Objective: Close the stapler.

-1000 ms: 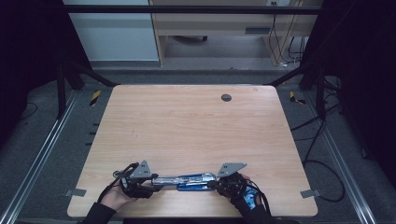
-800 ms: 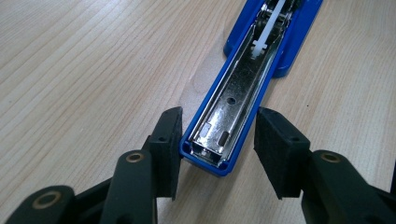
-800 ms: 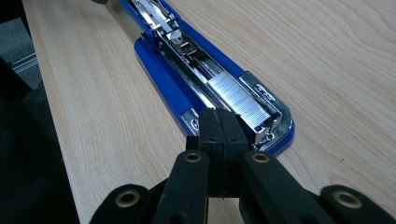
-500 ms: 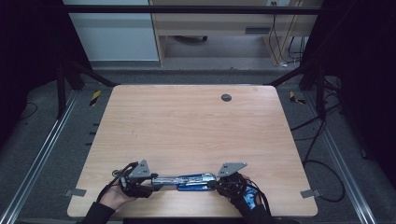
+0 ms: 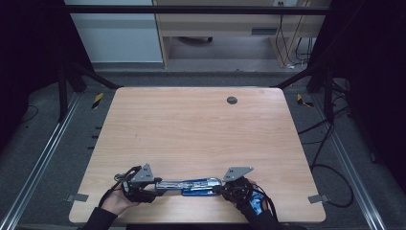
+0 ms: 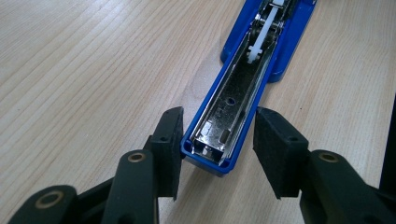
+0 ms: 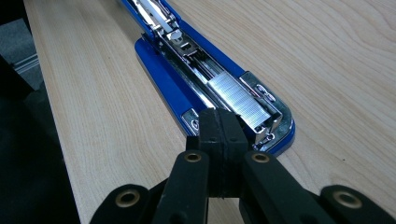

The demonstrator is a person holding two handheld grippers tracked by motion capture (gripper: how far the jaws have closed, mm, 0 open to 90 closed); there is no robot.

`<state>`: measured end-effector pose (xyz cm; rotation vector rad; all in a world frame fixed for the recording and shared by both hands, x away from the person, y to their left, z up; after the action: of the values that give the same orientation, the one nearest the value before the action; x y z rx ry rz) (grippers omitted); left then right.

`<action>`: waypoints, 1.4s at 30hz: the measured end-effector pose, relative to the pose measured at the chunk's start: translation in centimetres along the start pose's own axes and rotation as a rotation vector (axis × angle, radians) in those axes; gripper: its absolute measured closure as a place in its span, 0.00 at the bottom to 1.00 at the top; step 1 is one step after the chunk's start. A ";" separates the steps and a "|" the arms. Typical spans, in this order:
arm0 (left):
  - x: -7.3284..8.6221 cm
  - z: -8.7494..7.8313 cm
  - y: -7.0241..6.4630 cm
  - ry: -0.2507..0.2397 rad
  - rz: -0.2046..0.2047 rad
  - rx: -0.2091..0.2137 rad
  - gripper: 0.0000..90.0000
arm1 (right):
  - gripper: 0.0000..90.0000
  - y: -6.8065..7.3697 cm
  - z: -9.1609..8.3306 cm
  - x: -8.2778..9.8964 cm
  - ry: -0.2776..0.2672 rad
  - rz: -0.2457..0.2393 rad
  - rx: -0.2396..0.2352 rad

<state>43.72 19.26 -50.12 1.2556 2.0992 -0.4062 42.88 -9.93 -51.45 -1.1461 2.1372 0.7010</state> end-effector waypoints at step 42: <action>-2.2 -1.8 0.3 -0.033 0.025 0.027 0.63 | 1.00 -0.1 0.1 0.0 -0.007 0.004 -0.011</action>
<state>44.04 18.94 -47.35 1.2806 2.0545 -0.4423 42.96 -9.89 -51.48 -1.1443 2.1328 0.7177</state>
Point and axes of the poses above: each handheld gripper's, and its own axes: z roughly forward along the jaws, x roughly out of its underside, y roughly to its left, the point moved 4 cm from there along z, roughly forward along the jaws, and after that the axes turned 4 degrees about -x, right-handed, at the moved point
